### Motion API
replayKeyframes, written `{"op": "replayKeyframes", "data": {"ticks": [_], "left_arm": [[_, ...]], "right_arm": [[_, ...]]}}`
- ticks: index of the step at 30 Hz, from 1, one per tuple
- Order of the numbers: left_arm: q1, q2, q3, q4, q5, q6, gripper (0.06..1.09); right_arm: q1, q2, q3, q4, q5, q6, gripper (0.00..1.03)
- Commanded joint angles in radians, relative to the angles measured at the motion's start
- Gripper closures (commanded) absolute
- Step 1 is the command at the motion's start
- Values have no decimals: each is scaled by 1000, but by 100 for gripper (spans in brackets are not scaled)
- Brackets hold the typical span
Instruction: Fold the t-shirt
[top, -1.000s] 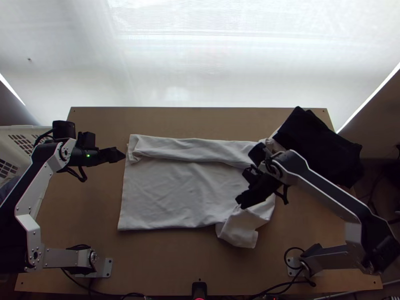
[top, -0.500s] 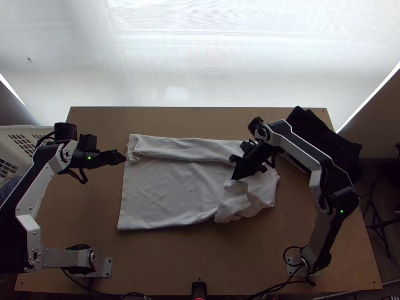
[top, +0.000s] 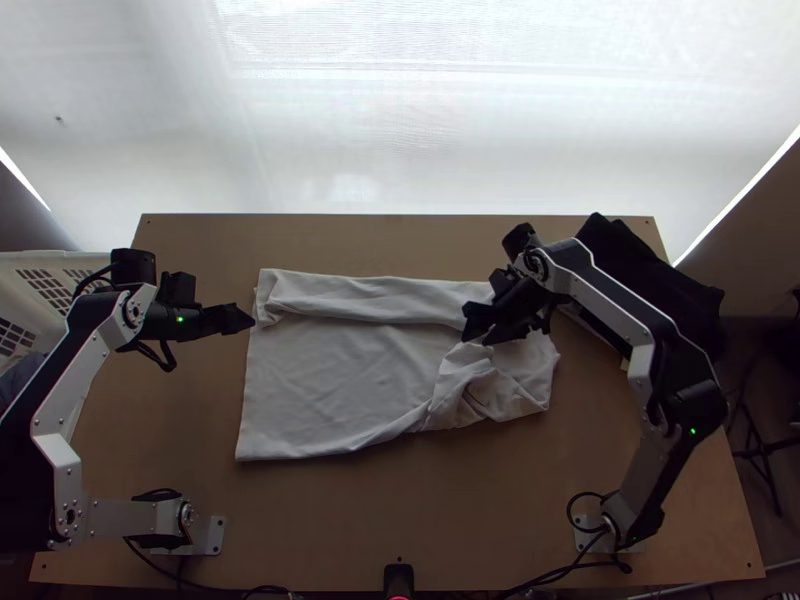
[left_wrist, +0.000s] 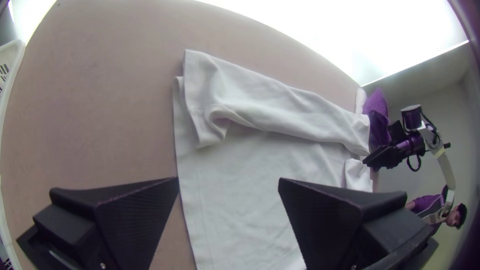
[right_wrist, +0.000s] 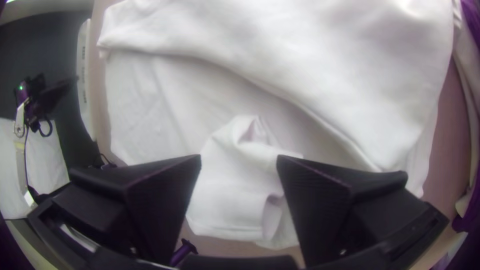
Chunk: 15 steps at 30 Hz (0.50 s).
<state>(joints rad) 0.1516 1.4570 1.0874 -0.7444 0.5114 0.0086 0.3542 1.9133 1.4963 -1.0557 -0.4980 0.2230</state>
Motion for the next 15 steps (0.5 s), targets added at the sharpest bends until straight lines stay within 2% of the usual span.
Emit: {"op": "replayKeyframes", "data": {"ticks": [1, 4, 6, 8, 12, 15], "left_arm": [[5, -6, -4, -3, 1, 4, 12], [9, -14, -3, -3, 4, 2, 12], [11, -18, -3, -6, 4, 2, 12], [11, -20, -4, -10, 4, 2, 12], [-11, -20, -3, -9, 6, -12, 12], [-32, -26, 5, -9, 6, -27, 12]], "right_arm": [[48, -218, -150, -41, 115, -123, 4], [46, -356, -277, -38, 216, -185, 4], [38, -413, -357, -38, 282, -218, 9], [11, -433, -400, -40, 280, -218, 10], [22, -433, -409, -15, 277, -191, 28], [77, -419, -395, 36, 277, -169, 29]]}}
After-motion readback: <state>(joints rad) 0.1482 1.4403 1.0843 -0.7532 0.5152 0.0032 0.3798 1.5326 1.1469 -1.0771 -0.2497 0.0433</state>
